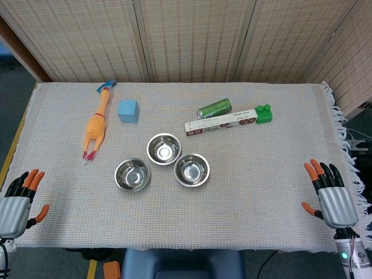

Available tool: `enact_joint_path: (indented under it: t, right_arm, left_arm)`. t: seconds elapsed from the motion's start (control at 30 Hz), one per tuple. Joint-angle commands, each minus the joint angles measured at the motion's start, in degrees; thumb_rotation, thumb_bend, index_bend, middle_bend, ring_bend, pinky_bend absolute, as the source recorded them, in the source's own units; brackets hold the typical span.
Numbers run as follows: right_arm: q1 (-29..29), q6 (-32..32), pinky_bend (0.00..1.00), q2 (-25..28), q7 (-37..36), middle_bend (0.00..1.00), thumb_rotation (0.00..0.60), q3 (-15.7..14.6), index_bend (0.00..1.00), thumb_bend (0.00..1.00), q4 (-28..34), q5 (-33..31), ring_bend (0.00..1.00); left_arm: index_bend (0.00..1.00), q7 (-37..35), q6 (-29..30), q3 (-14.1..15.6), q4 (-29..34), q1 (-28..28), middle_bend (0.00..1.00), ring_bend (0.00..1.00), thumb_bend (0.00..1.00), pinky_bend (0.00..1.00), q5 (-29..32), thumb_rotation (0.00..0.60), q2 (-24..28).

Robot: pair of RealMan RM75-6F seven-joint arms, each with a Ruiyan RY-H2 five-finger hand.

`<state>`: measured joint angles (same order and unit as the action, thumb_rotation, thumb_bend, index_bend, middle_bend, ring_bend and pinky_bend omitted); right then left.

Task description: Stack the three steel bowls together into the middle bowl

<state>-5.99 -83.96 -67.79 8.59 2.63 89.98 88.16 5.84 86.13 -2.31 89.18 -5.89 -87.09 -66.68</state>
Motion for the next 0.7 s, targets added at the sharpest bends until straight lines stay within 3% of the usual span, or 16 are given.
enact_joint_path:
  t: [0.03, 0.17, 0.3, 0.47, 0.57, 0.7]
  right_arm:
    - [-0.33, 0.22, 0.0, -0.43, 0.35, 0.0, 0.6, -0.06, 0.0, 0.06, -0.49, 0.41, 0.0]
    - [-2.17, 1.49, 0.0, -2.57, -0.32, 0.0, 0.6, -0.5, 0.0, 0.06, -2.4, 3.16, 0.0]
    - [-7.53, 4.7, 0.0, -6.53, 1.0, 0.0, 0.6, 0.47, 0.04, 0.06, -4.65, 7.98, 0.0]
    - [-13.78, 10.72, 0.0, -13.27, 5.86, 0.0, 0.6, 1.89, 0.31, 0.13, -6.42, 9.96, 0.0]
    - [-17.68, 16.56, 0.0, -18.84, 7.4, 0.0, 0.6, 2.93, 0.38, 0.14, -8.85, 7.79, 0.0]
    - [-21.07, 19.74, 0.0, -26.14, 9.27, 0.0, 0.6, 3.84, 0.4, 0.15, -13.94, 6.55, 0.0]
  left_arm:
    - [0.0, 0.44, -0.23, 0.13, 0.27, 0.06, 0.0, 0.0, 0.33, 0.11, 0.14, 0.6, -0.05]
    - [0.0, 0.26, -0.24, 0.27, 0.54, -0.09, 0.0, 0.0, 0.33, 0.11, -0.42, 0.6, -0.1]
    - [0.0, 0.15, -1.84, 0.43, 0.48, -0.84, 0.0, 0.0, 0.33, 0.11, -0.31, 0.6, -0.13]
    - [0.0, -1.11, -2.96, 0.72, 0.81, -1.35, 0.0, 0.0, 0.33, 0.11, -0.47, 0.6, 0.07]
    - [0.0, -2.57, -2.69, 0.91, 0.71, -1.33, 0.0, 0.0, 0.33, 0.11, -1.03, 0.6, 0.45]
    - [0.0, -4.33, -2.6, 1.03, 0.56, -1.23, 0.0, 0.0, 0.33, 0.11, -1.11, 0.6, 1.06]
